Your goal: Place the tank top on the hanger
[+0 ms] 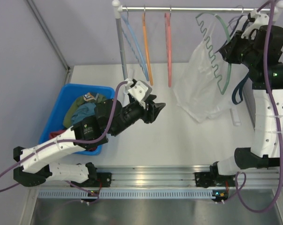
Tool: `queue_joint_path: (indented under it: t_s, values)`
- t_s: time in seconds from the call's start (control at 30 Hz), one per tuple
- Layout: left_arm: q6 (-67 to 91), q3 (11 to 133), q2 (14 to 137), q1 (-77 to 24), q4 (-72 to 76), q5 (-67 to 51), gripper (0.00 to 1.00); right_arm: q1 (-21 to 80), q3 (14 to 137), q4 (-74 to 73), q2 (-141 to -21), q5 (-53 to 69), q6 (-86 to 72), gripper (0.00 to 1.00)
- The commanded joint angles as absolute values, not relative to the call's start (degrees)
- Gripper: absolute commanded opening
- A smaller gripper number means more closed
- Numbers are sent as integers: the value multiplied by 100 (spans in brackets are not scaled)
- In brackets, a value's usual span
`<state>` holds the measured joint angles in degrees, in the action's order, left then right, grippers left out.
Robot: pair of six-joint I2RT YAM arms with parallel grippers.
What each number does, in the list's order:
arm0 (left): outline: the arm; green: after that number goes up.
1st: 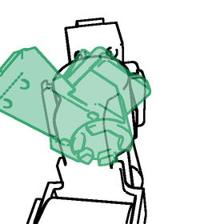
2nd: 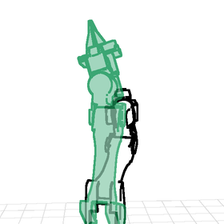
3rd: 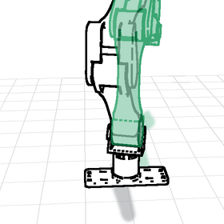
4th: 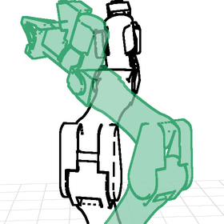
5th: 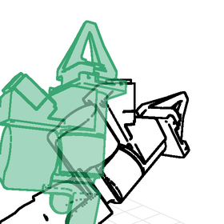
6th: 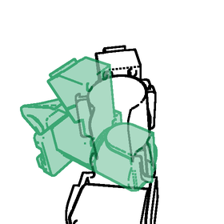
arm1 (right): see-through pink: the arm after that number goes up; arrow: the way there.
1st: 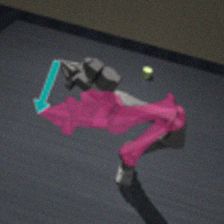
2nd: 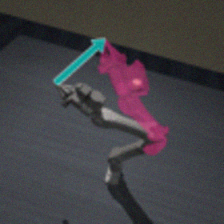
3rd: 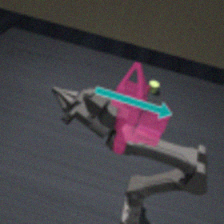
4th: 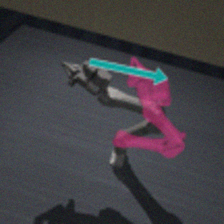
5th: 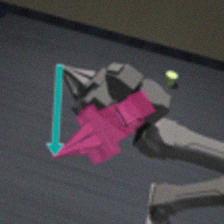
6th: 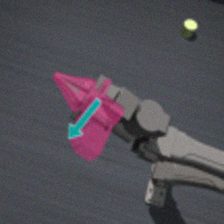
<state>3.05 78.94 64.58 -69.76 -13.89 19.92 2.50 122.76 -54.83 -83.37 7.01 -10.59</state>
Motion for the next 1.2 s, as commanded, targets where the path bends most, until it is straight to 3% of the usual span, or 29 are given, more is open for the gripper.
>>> queue_joint_path:
  t_s: [0.0, 0.47, 1.17]
  values:
    - [308, 7980, 6354, -6987, -1432, 1978, 52, 71, 12603, -4773, -8402, 808, -1011, 0]
    - [264, 8016, 6469, -6979, -1424, 2092, 52, -299, 12832, -4430, -8815, 949, -1020, 0]
    - [580, 7691, 6381, -6979, -1432, 2320, 52, -308, 12234, -4403, -8728, 817, -940, 0]
